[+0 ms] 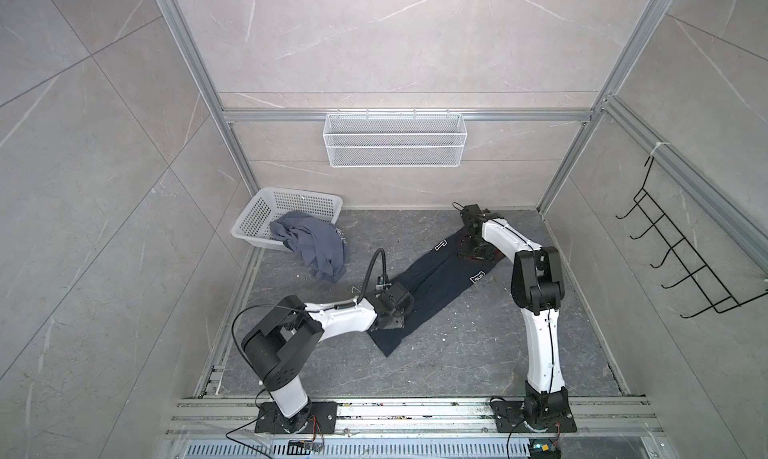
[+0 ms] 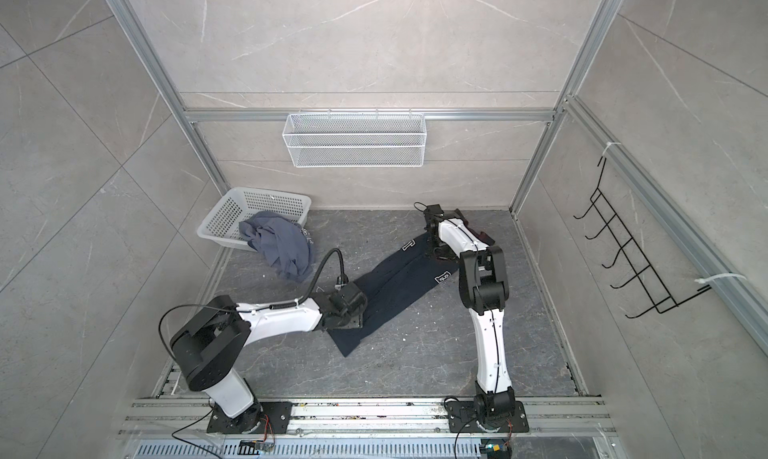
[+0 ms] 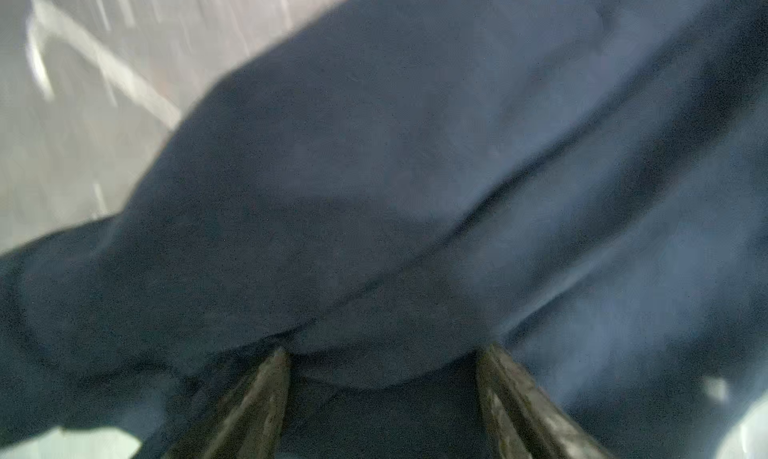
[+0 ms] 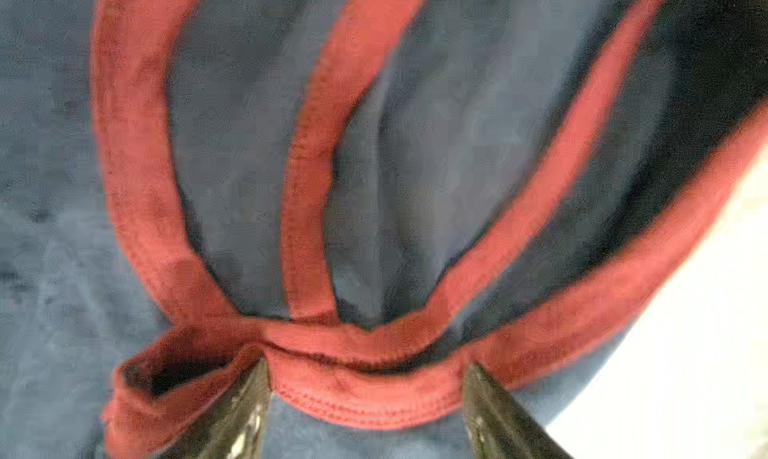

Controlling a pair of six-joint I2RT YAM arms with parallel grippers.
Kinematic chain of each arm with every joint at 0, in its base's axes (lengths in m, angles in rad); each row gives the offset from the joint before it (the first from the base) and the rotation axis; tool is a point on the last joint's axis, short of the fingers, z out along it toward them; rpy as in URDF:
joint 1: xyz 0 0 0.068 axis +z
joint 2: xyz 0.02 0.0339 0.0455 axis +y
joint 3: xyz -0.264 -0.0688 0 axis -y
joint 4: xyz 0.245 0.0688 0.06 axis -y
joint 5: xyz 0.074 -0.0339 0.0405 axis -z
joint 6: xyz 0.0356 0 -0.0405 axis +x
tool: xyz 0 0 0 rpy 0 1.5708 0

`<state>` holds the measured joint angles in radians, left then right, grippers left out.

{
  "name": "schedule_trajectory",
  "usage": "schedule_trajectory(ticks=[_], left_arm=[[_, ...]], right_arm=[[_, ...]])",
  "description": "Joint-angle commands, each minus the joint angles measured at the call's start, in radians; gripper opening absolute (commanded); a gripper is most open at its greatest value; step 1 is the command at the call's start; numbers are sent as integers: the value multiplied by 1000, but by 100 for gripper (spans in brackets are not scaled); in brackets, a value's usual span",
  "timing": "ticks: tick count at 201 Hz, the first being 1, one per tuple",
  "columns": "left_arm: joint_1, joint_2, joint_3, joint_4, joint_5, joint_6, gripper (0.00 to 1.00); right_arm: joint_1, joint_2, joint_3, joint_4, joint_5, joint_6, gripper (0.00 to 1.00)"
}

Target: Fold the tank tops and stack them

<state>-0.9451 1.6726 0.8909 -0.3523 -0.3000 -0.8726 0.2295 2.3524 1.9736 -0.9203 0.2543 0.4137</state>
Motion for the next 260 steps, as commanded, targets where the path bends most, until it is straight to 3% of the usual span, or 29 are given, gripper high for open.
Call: schedule_trajectory(ticks=[1, 33, 66, 87, 118, 148, 180, 213, 260], left_arm=[[-132, -1, -65, -151, 37, -219, 73], [-300, -68, -47, -194, 12, -291, 73], [-360, -143, 23, -266, -18, -238, 73], [-325, -226, 24, -280, -47, -161, 73], [-173, -303, -2, -203, 17, -1, 73], [-47, -237, 25, -167, 75, 142, 73], [37, -148, 20, -107, 157, 204, 73], [34, -59, 21, -102, 213, 212, 71], [-52, -35, -53, -86, 241, 114, 69]], right_arm=[[78, 76, 74, -73, 37, -62, 74], [138, 108, 168, -99, -6, -99, 74], [147, 85, 253, -151, -41, -111, 75], [147, -26, 188, -135, -41, -108, 76], [134, -225, -39, -25, -61, -47, 77], [121, -370, -288, 79, -201, 34, 74], [156, -469, -538, 212, -278, 91, 74], [181, -417, -553, 254, -285, 81, 74], [207, -212, -353, 154, -212, 45, 73]])
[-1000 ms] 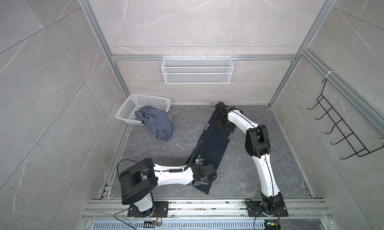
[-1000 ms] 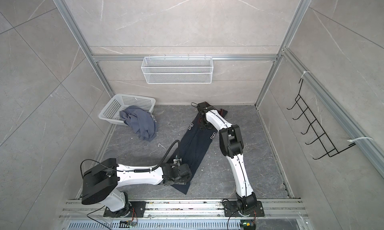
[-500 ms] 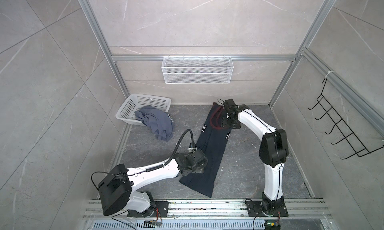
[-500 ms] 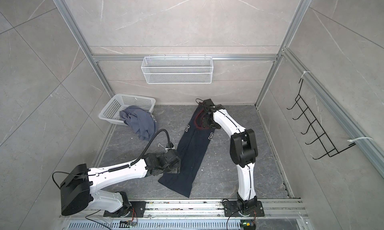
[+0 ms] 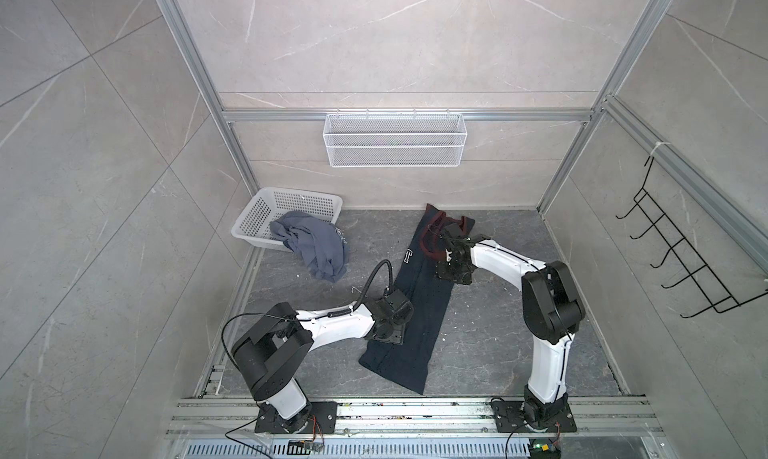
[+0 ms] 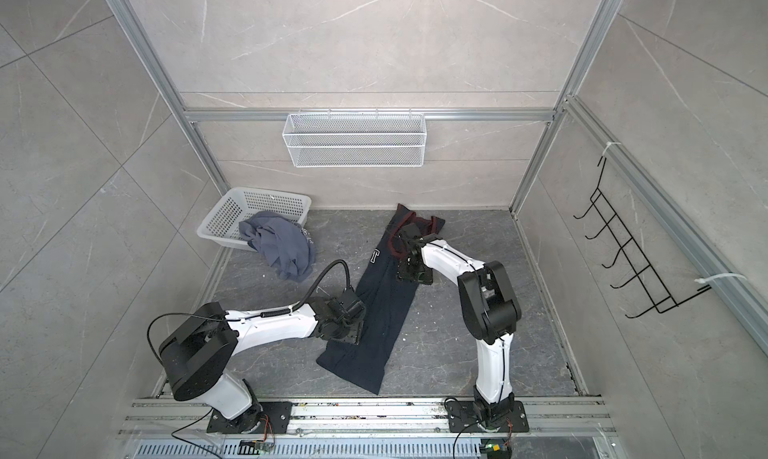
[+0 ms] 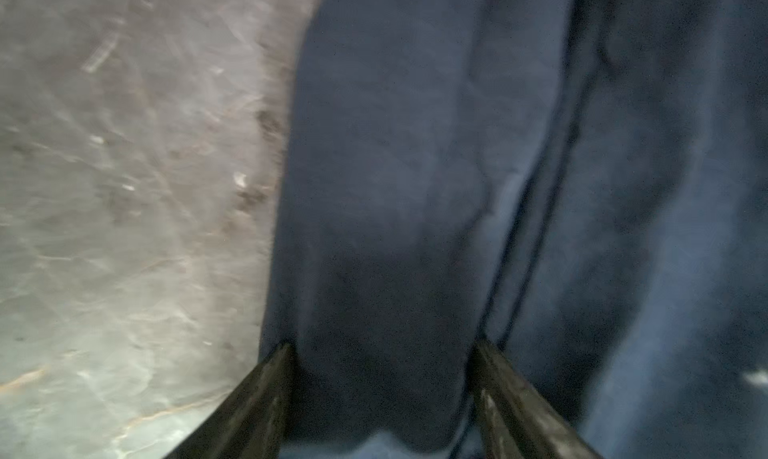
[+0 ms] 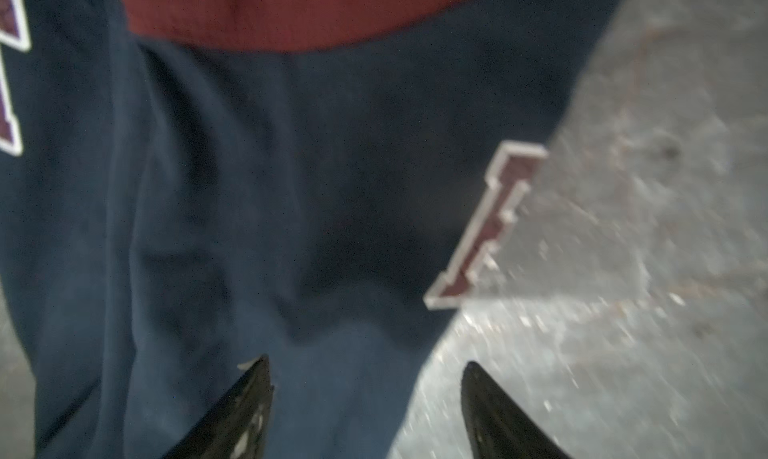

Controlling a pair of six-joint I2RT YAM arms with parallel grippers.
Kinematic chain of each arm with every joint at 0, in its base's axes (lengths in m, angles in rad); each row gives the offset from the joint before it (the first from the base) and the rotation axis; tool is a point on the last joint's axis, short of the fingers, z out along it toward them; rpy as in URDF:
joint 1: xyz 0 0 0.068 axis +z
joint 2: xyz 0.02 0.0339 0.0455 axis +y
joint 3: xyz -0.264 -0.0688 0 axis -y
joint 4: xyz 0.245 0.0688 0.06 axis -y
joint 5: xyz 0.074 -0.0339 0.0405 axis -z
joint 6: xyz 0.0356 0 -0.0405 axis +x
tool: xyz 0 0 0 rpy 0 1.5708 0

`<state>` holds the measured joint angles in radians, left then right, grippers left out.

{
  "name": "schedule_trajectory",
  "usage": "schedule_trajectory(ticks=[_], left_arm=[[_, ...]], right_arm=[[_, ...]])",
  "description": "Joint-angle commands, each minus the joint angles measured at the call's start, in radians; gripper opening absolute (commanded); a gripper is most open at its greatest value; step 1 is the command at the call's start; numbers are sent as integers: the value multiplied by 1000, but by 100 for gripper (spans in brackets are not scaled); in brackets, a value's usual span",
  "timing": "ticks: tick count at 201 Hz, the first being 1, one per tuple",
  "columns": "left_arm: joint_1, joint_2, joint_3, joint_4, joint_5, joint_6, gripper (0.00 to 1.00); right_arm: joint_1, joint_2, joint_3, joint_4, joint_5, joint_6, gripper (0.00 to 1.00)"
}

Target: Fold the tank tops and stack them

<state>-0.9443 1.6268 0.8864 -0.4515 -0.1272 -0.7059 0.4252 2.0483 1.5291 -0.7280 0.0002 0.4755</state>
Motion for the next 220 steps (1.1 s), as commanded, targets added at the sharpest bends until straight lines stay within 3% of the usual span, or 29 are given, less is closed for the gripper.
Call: schedule_trajectory(ticks=[1, 69, 116, 159, 190, 220], left_arm=[[-56, 11, -50, 13, 69, -54, 69], [-316, 73, -54, 97, 69, -284, 69], [-349, 57, -8, 76, 22, -291, 70], [-350, -43, -45, 50, -23, -302, 73], [-349, -137, -64, -37, -80, -332, 74], [-354, -273, -137, -87, -80, -407, 74]], right_arm=[[11, 96, 96, -42, 44, -18, 73], [53, 296, 384, -145, 80, -91, 73], [108, 448, 685, -287, 91, -110, 73], [107, 407, 796, -375, 147, -117, 75], [100, 283, 741, -418, 205, -95, 77], [98, -18, 360, -260, 151, -61, 77]])
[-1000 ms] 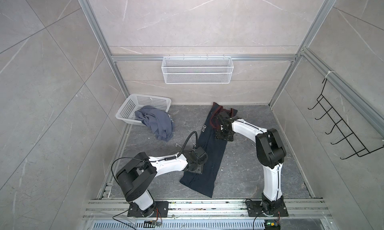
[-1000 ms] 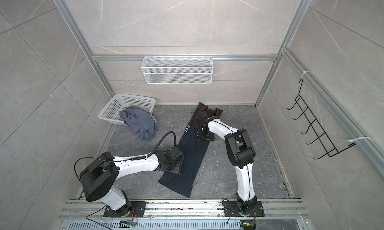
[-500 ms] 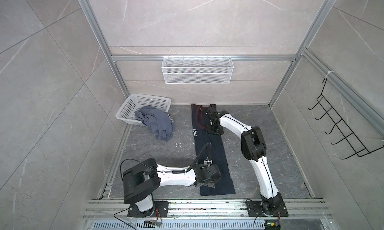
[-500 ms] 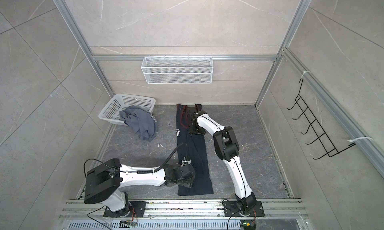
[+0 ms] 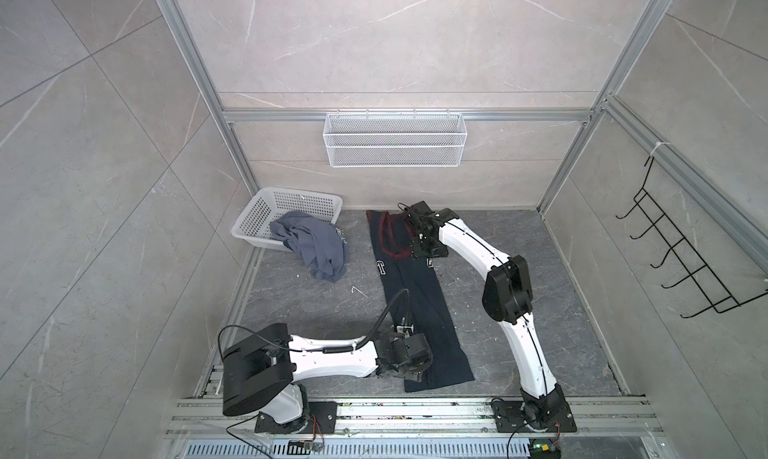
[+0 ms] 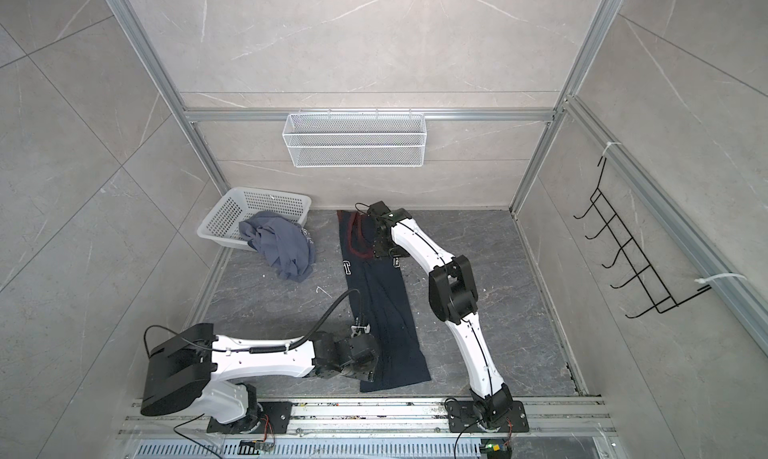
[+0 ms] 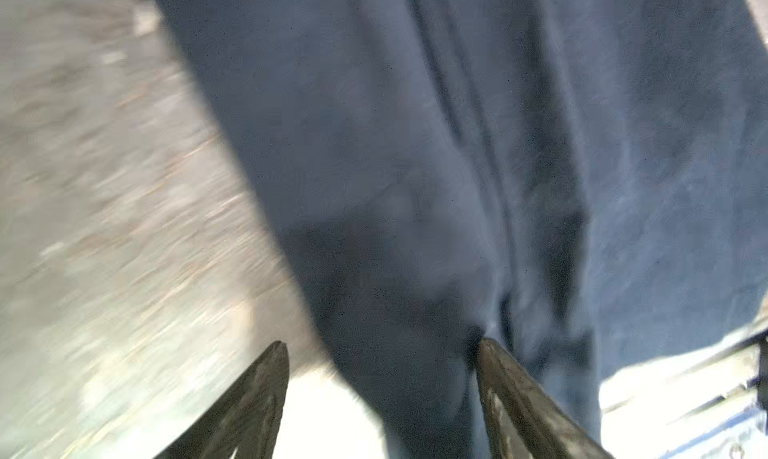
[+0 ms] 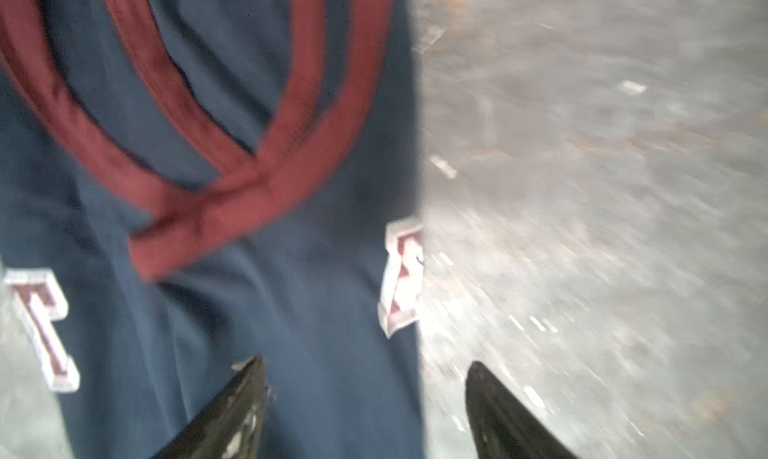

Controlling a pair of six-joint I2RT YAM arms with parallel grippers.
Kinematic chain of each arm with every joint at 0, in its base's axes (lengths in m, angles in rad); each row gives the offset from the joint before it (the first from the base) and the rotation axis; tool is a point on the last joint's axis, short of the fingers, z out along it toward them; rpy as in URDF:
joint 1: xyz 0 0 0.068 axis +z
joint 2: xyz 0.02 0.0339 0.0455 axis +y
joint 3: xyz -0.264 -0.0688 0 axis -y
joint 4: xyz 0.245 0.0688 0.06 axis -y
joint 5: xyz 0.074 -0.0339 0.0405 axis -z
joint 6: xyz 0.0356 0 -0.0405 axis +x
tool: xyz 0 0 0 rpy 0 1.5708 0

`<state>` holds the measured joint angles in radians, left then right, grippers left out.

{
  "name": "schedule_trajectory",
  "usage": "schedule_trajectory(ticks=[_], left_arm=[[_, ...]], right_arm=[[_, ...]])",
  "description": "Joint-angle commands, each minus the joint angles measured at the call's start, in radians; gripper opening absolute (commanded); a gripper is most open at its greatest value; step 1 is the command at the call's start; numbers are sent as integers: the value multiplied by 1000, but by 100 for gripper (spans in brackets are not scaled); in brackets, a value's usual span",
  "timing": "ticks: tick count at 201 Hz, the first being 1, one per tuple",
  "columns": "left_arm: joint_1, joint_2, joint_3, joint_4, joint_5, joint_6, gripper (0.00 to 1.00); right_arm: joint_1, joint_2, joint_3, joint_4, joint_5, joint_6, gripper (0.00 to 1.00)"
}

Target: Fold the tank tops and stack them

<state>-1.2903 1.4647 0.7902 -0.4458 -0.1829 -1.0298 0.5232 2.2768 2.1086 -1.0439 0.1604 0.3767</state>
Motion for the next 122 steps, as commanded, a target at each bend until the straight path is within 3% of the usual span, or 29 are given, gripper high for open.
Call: schedule_trajectory(ticks=[1, 52, 122], left_arm=[[-9, -117, -43, -95, -24, -86, 74], [-49, -233, -95, -87, -8, -168, 74], [-72, -164, -131, 97, 44, -187, 69]], right_arm=[[-1, -261, -233, 61, -11, 41, 77], [-8, -804, -952, 334, -221, 139, 75], [-11, -1184, -1397, 278, -455, 188, 71]])
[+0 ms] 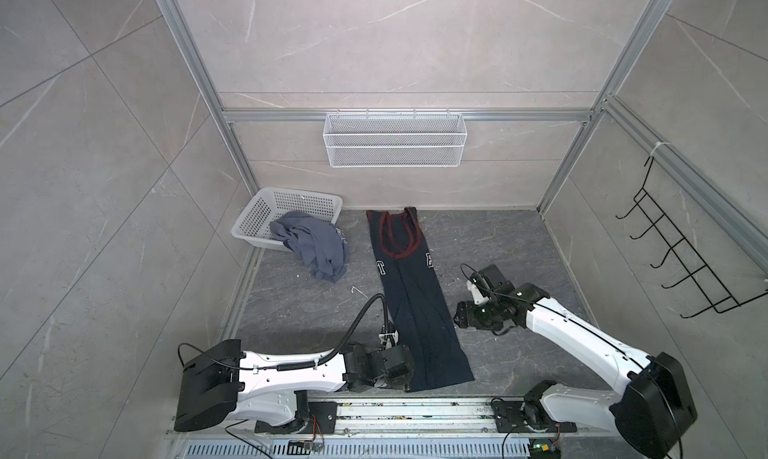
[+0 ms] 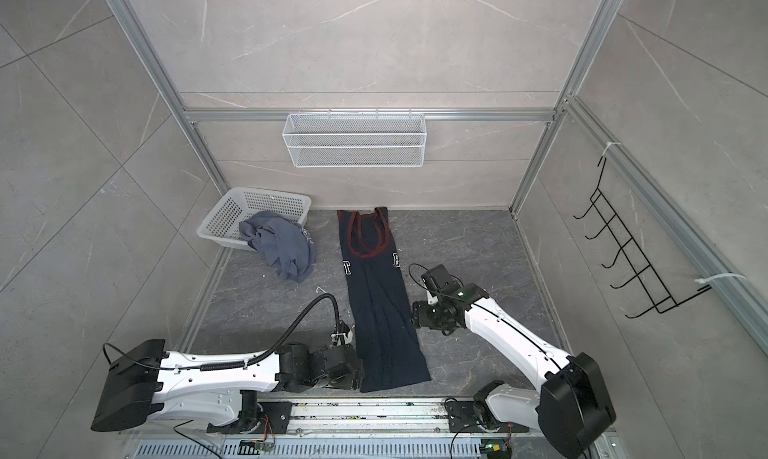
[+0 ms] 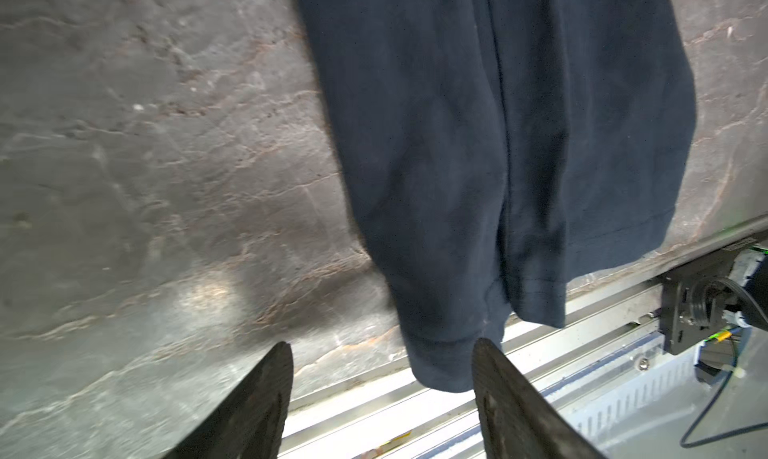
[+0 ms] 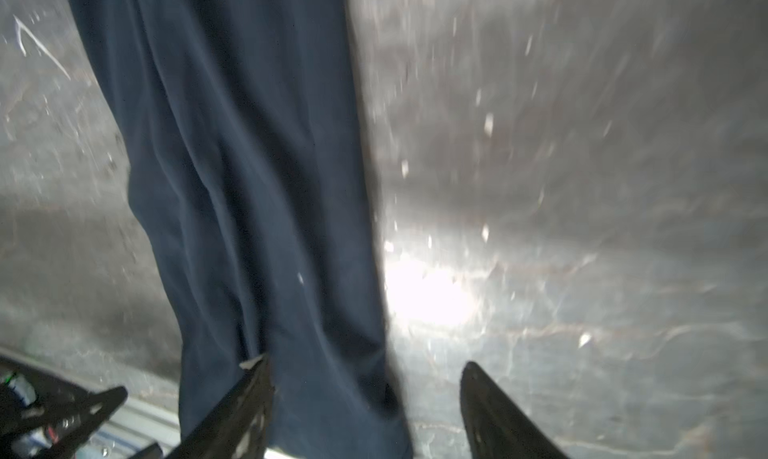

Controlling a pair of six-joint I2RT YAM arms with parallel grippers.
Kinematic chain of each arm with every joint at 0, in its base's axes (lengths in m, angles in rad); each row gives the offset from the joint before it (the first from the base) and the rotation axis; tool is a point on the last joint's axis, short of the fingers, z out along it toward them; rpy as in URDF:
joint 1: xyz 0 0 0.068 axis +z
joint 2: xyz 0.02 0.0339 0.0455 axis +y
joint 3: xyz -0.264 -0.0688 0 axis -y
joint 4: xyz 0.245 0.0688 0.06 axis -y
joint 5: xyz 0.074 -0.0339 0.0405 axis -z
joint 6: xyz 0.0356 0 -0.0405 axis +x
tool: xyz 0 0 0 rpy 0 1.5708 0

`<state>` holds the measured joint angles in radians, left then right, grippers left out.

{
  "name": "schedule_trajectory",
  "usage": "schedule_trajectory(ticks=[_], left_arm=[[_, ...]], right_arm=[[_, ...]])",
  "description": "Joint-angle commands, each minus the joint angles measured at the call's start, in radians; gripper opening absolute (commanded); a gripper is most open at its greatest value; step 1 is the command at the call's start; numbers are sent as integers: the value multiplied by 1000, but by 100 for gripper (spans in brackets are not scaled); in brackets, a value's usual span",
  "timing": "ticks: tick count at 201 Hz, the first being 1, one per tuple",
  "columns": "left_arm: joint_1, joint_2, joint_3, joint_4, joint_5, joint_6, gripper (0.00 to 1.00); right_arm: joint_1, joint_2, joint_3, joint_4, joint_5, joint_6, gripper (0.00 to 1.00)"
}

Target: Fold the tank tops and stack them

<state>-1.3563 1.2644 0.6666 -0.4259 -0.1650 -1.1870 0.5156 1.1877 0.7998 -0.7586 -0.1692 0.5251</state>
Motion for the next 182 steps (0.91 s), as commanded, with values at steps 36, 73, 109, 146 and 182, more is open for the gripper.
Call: schedule_trajectory(ticks=[36, 73, 109, 146, 182], left_arm=[[-8, 84, 0, 114, 55, -33, 64], [-8, 118, -1, 125, 101, -37, 58], [-20, 168, 23, 131, 139, -34, 49], [-21, 203, 42, 142, 151, -21, 42], [-20, 202, 37, 150, 151, -19, 33]], right_arm=[[-1, -224, -219, -47, -178, 101, 70], [8, -267, -314, -55, -222, 165, 65], [28, -307, -374, -35, -243, 204, 59], [49, -269, -400, 42, -253, 233, 53], [88, -217, -415, 116, -237, 266, 43]])
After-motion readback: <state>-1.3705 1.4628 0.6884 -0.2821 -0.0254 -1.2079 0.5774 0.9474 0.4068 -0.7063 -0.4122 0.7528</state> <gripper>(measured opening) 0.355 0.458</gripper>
